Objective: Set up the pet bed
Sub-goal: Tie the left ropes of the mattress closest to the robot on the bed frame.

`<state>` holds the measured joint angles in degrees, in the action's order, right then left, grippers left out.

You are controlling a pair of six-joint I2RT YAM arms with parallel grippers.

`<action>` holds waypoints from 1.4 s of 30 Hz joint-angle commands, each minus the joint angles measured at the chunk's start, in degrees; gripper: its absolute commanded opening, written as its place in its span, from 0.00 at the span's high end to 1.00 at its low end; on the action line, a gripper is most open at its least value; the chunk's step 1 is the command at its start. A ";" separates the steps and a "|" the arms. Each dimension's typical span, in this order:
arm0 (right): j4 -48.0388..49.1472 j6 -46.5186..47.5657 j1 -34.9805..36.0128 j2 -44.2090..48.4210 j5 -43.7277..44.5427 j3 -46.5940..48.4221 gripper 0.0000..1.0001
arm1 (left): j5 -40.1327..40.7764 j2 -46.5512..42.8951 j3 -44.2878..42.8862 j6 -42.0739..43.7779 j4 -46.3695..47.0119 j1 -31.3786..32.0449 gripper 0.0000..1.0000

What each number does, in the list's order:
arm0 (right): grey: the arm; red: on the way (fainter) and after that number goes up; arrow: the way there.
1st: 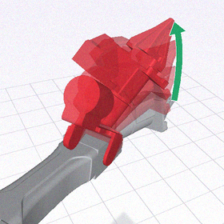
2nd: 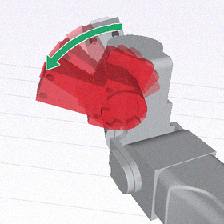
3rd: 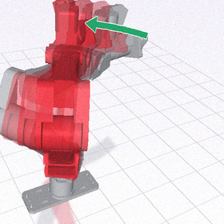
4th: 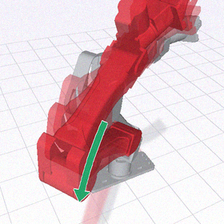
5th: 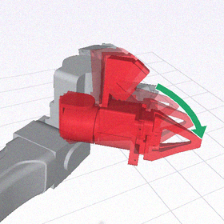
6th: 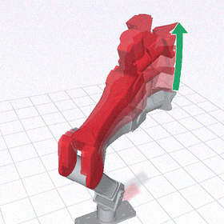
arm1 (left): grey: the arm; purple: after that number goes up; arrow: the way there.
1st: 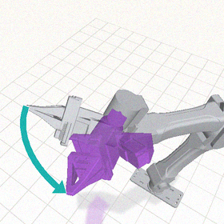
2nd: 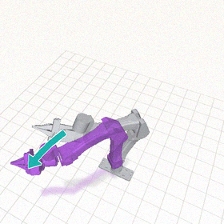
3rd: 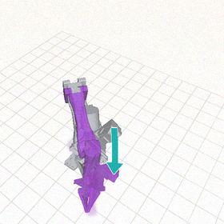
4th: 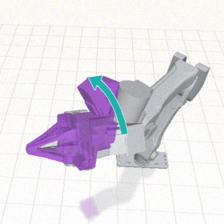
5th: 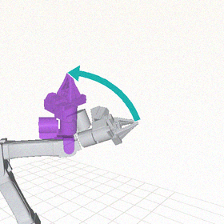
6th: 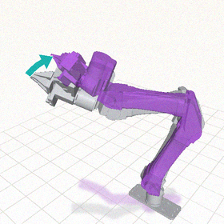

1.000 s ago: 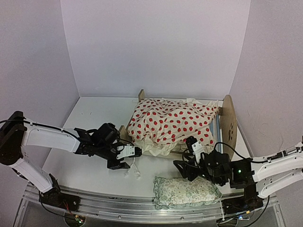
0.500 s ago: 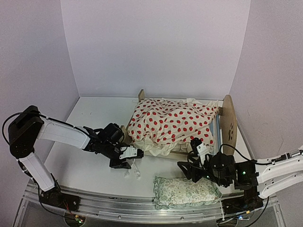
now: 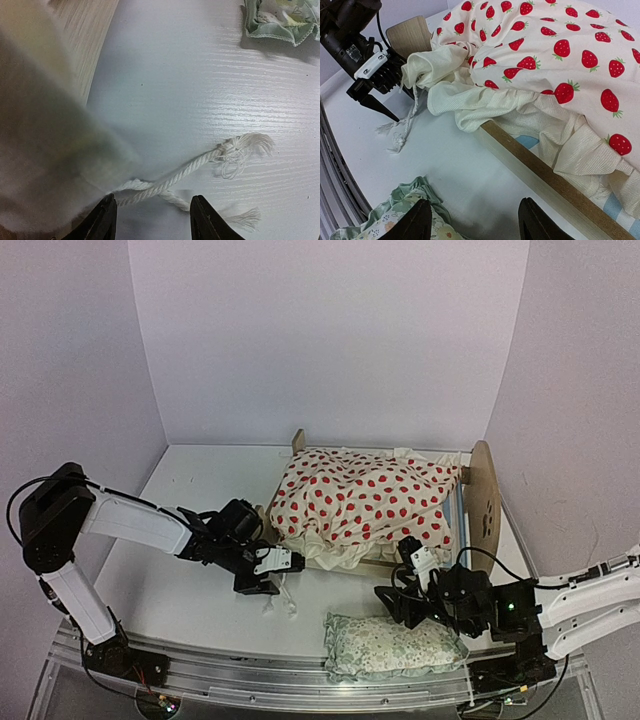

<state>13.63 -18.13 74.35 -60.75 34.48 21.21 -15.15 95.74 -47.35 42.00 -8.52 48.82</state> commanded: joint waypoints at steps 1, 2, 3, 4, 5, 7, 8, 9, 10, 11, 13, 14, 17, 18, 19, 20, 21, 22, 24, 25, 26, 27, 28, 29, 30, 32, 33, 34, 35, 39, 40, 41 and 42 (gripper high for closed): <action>0.52 0.24 0.19 -0.23 1.26 1.81 0.40 | -1.29 1.86 -2.46 -0.42 1.26 -0.55 0.48; 0.52 0.22 0.19 -0.29 1.29 1.82 0.40 | -1.41 2.10 -2.66 -0.43 1.30 -0.57 0.48; 0.52 0.20 0.23 -0.38 1.33 1.83 0.40 | -1.64 2.58 -2.89 -0.58 1.36 -0.57 0.48; 0.52 0.25 0.20 -0.43 1.36 1.80 0.40 | -1.77 3.03 -3.17 -0.68 1.28 -0.57 0.49; 0.52 0.17 0.22 -0.48 1.34 1.82 0.40 | -1.85 3.42 -3.44 -0.76 1.29 -0.57 0.49; 0.52 0.11 0.23 -0.51 1.38 1.80 0.40 | -1.97 3.83 -3.79 -0.98 1.32 -0.57 0.50; 0.52 0.14 0.25 -0.49 1.38 1.81 0.40 | -2.08 3.92 -3.88 -0.97 1.31 -0.57 0.50; 0.52 0.20 0.23 -0.47 1.42 1.81 0.40 | -2.15 3.95 -3.96 -1.01 1.30 -0.57 0.50; 0.52 0.26 0.23 -0.51 1.50 1.80 0.40 | -2.18 3.90 -3.98 -1.04 1.26 -0.57 0.51; 0.52 0.28 0.25 -0.51 1.58 1.80 0.40 | -2.23 3.75 -3.96 -1.06 1.25 -0.57 0.51; 0.52 0.30 0.22 -0.58 1.65 1.81 0.40 | -2.16 3.54 -3.98 -1.23 1.44 -0.57 0.51; 0.52 0.27 0.24 -0.59 1.65 1.82 0.40 | -2.24 3.54 -4.04 -1.30 1.42 -0.58 0.51; 0.52 0.29 0.21 -0.74 1.65 1.90 0.40 | -2.69 3.73 -4.24 -1.78 2.04 -0.57 0.51; 0.52 0.29 0.26 -0.77 1.65 1.90 0.40 | -2.90 3.81 -4.24 -1.93 2.41 -0.55 0.52; 0.52 0.34 0.22 -0.87 1.65 1.90 0.40 | -2.95 3.97 -4.24 -2.07 2.70 -0.56 0.53; 0.52 0.34 0.19 -0.93 1.65 1.90 0.40 | -3.07 4.20 -4.24 -2.20 2.88 -0.57 0.53; 0.52 0.27 0.21 -0.95 1.65 1.84 0.40 | -3.15 4.46 -4.24 -2.32 3.10 -0.53 0.54; 0.52 0.22 0.21 -0.90 1.66 1.81 0.40 | -3.04 4.68 -4.18 -2.50 3.42 -0.56 0.54; 0.52 0.14 0.21 -0.80 1.65 1.73 0.40 | -3.16 4.92 -4.15 -2.92 3.76 -0.57 0.55; 0.52 0.12 0.19 -0.77 1.65 1.67 0.40 | -3.31 4.97 -4.16 -3.22 4.01 -0.57 0.55; 0.52 0.13 0.21 -0.80 1.70 1.69 0.40 | -3.37 5.02 -4.16 -3.51 4.19 -0.57 0.55; 0.52 0.16 0.25 -0.84 1.70 1.72 0.40 | -3.39 5.09 -4.25 -3.79 4.23 -0.55 0.55; 0.52 0.13 0.24 -0.93 1.66 1.74 0.40 | -3.39 5.14 -4.34 -4.18 4.21 -0.55 0.56; 0.52 0.11 0.25 -1.06 1.65 1.79 0.40 | -3.36 5.09 -4.34 -4.56 4.37 -0.53 0.56; 0.52 0.12 0.26 -1.23 1.69 1.84 0.40 | -3.55 5.03 -4.27 -4.92 4.51 -0.55 0.56; 0.52 0.16 0.26 -1.60 1.80 1.99 0.40 | -4.12 4.98 -4.09 -5.58 4.78 -0.57 0.57; 0.52 0.20 0.24 -1.82 1.83 2.10 0.40 | -4.47 4.98 -4.00 -5.96 4.94 -0.57 0.58; 0.52 0.30 0.24 -2.04 1.82 2.21 0.40 | -4.68 5.13 -3.87 -6.36 5.21 -0.57 0.58; 0.52 0.30 0.24 -2.21 1.82 2.31 0.40 | -4.78 5.31 -3.66 -6.82 5.56 -0.55 0.59; 0.52 0.38 0.21 -2.89 1.85 2.68 0.40 | -4.12 6.31 -3.01 -7.84 6.81 -0.57 0.64; 0.52 0.39 0.21 -3.03 1.82 2.72 0.40 | -3.68 6.64 -3.21 -8.11 6.61 -0.57 0.65; 0.52 0.40 0.23 -3.16 1.83 2.84 0.40 | -3.40 6.99 -3.35 -8.25 6.37 -0.54 0.65; 0.52 0.38 0.20 -3.26 1.85 2.96 0.40 | -3.15 7.26 -3.44 -8.33 6.22 -0.56 0.65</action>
<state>13.58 -18.09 74.35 -63.43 35.02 21.51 -18.47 101.29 -49.45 35.38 -4.49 48.69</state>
